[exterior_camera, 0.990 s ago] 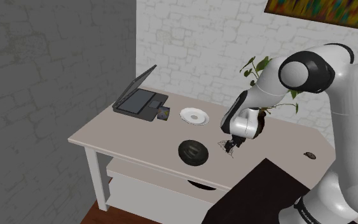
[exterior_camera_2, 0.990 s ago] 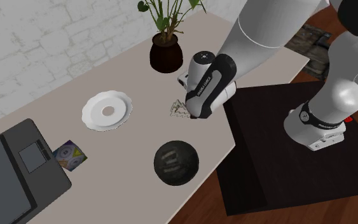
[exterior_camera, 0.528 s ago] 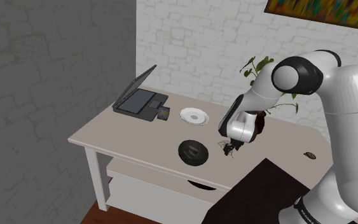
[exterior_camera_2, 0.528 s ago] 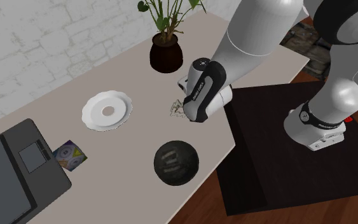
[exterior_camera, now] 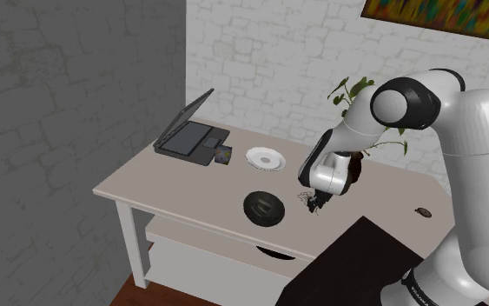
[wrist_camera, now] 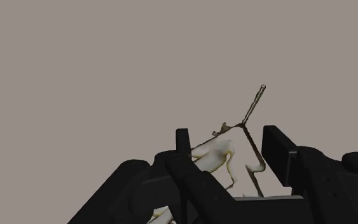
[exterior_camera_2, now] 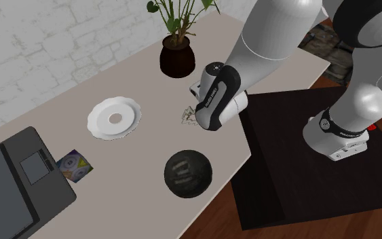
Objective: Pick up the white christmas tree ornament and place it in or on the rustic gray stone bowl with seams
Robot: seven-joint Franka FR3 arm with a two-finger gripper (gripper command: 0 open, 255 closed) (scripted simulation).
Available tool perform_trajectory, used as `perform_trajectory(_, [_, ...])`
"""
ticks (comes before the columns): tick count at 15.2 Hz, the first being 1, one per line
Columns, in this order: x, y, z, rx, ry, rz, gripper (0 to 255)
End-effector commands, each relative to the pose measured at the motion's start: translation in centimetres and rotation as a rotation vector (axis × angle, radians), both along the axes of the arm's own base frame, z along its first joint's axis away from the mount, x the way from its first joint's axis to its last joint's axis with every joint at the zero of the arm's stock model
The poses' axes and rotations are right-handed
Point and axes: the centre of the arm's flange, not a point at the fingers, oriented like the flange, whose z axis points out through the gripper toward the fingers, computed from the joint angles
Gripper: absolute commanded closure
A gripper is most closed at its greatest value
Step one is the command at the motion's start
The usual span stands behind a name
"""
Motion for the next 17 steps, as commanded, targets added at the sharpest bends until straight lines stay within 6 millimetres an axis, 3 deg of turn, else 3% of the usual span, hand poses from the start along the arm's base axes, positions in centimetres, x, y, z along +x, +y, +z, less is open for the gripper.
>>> perform_trajectory(1, [0.0, 0.0, 0.0, 0.000, 0.000, 0.000, 255])
perform_trajectory(8, [0.0, 0.0, 0.0, 0.000, 0.000, 0.000, 255])
perform_trajectory(17, [0.0, 0.0, 4.7, 0.000, 0.000, 0.000, 255])
